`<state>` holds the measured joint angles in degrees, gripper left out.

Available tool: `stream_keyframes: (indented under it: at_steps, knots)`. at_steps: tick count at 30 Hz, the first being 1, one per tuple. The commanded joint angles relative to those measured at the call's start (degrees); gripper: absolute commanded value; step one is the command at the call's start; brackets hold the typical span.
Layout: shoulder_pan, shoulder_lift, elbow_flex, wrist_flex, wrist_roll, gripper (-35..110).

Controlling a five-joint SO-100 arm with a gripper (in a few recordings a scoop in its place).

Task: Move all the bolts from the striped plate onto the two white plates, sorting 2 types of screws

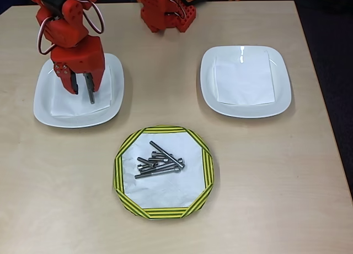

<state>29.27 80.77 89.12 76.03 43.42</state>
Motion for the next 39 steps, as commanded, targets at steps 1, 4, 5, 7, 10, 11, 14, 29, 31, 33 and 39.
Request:
stream_keyframes:
  at_steps: [1,4,5,7,10,11,14,29,31,33,39]
  knots:
    - [-6.50,5.10,0.35,-4.57,-1.85,15]
    - [-14.68,5.10,-1.58,-9.23,-2.99,15]
    - [-17.31,5.10,-2.02,-10.90,-3.34,14]
    - [-22.41,5.10,-2.37,-14.33,-2.72,14]
    - [-28.21,4.04,-2.46,-18.37,-0.62,16]
    - [-29.79,3.34,-2.46,-19.51,0.53,17]
    - [-32.96,2.02,-1.41,-22.76,3.78,17]
    - [-35.77,-5.36,0.79,-29.36,12.39,15]
    - [-35.42,-6.68,0.79,-29.53,13.01,14]
    - [-34.98,-8.17,0.79,-30.41,13.01,13]
    - [-34.37,-13.62,-0.79,-32.87,14.06,10]
